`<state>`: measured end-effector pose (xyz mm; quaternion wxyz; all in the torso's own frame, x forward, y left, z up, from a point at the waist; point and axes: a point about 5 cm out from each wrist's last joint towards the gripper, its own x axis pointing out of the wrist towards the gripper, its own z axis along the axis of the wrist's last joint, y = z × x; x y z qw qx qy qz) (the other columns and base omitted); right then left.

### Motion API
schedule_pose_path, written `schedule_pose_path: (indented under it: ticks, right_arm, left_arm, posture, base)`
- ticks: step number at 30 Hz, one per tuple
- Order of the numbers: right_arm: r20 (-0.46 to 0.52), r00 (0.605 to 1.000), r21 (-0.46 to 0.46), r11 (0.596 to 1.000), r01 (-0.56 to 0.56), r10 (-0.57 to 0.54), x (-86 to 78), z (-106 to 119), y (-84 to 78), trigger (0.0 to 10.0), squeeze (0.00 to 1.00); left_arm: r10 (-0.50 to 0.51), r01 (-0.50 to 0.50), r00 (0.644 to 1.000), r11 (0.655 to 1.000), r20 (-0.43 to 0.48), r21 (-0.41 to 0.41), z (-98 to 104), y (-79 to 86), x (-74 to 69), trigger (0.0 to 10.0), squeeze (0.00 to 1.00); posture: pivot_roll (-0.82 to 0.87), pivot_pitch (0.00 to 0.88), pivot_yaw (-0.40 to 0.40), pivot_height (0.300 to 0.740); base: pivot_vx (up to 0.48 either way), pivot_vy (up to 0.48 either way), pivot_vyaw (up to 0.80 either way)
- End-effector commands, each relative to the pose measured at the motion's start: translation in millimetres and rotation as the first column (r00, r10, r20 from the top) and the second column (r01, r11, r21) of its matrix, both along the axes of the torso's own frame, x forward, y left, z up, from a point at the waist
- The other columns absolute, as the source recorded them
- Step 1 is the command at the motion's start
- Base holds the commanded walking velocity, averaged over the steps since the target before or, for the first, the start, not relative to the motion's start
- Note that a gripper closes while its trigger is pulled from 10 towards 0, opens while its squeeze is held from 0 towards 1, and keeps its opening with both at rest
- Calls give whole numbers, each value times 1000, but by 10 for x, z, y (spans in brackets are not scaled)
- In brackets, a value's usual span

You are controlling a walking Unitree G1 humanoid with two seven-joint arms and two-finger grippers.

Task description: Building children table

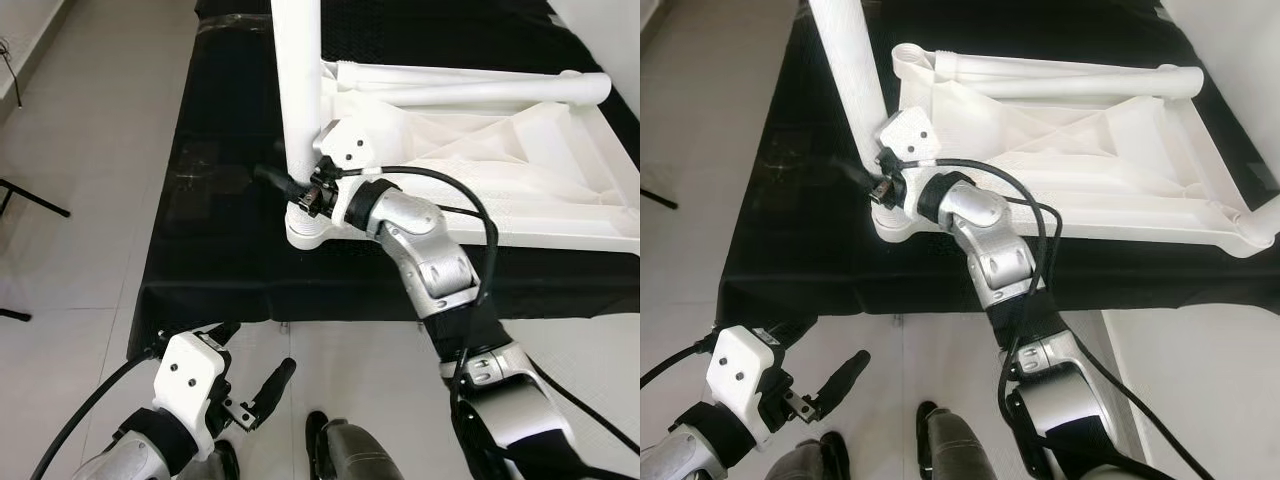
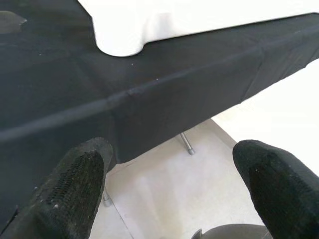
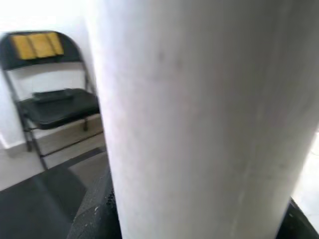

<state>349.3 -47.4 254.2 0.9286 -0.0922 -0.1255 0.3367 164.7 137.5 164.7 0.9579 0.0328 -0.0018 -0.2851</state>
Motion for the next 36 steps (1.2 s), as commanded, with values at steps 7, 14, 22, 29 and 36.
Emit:
schedule_pose_path:
  ticks: [7, 14, 22, 29, 36]
  right_arm:
    - [-226, 943, -25, 969, 247, -246, -217, -678, 71, 10000, 0]
    - [-241, 936, -10, 965, 262, -256, -219, -673, 110, 10000, 0]
    - [-269, 922, 21, 956, 294, -278, -290, -639, 161, 10000, 0]
    - [-299, 915, 54, 953, 299, -270, -273, -615, 108, 10000, 0]
    - [-282, 930, 82, 960, 268, -236, -253, -561, 74, 10000, 0]
  left_arm:
    - [10, -10, 1000, 1000, -21, 11, -66, 16, 2, 10000, 0]
    - [17, -17, 1000, 1000, -18, 13, -71, 20, 10, 10000, 0]
    - [18, -18, 1000, 1000, -18, 11, -77, 19, 15, 10000, 0]
    - [24, -23, 1000, 1000, -14, 13, -82, 27, 32, 10000, 0]
    - [27, -27, 1000, 1000, -12, 15, -90, 36, 48, 10000, 0]
  posture:
    - [-199, 303, -116, 740]
    - [-199, 298, -117, 740]
    - [-201, 296, -115, 740]
    - [-198, 290, -113, 740]
    - [-202, 283, -112, 740]
  base:
    - [0, 0, 0]
    - [0, 0, 0]
    - [0, 0, 0]
    - [0, 0, 0]
    - [0, 0, 0]
